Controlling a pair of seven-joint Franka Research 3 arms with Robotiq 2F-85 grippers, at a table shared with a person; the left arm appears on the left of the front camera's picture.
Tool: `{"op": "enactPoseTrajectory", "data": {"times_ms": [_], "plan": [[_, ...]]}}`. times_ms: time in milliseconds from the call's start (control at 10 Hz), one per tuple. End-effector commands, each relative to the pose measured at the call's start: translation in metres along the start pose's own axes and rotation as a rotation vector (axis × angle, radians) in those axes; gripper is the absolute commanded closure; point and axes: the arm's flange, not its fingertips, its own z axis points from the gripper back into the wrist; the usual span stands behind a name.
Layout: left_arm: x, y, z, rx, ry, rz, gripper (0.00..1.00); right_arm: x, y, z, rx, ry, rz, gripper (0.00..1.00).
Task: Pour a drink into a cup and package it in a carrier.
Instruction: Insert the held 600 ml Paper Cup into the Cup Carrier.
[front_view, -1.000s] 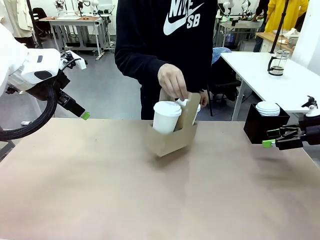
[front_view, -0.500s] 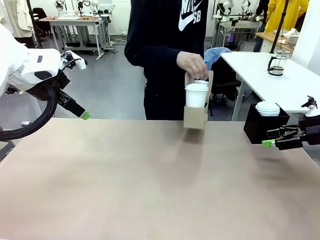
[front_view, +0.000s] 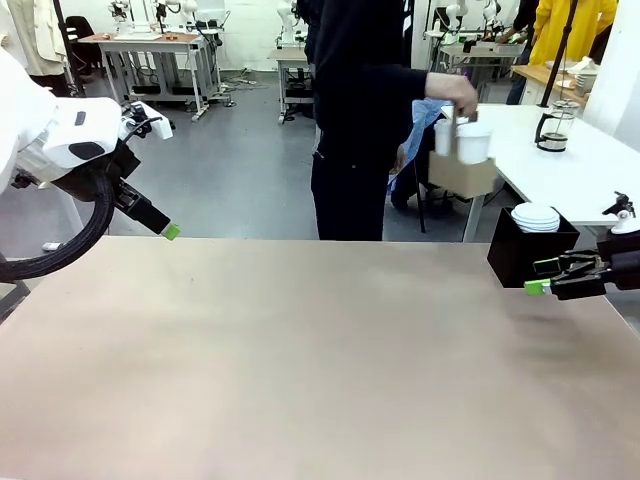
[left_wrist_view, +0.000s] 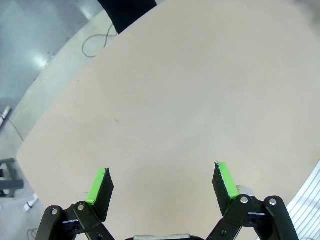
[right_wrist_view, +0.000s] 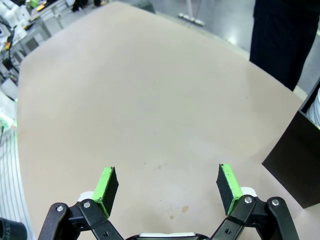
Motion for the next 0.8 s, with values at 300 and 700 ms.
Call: {"op": "enactPoseTrajectory", "data": {"times_ms": [300, 700], "plan": [[-0.0001, -0.0011, 0.0011, 0.009, 0.004, 0.011, 0.0, -0.0011, -0.0005, 0.0008, 0.002, -0.006, 0.018, 0.0], [-0.0001, -0.0011, 0.0011, 0.009, 0.004, 0.011, 0.0, -0.0011, -0.0005, 0.0008, 0.002, -0.006, 0.018, 0.0]]}}
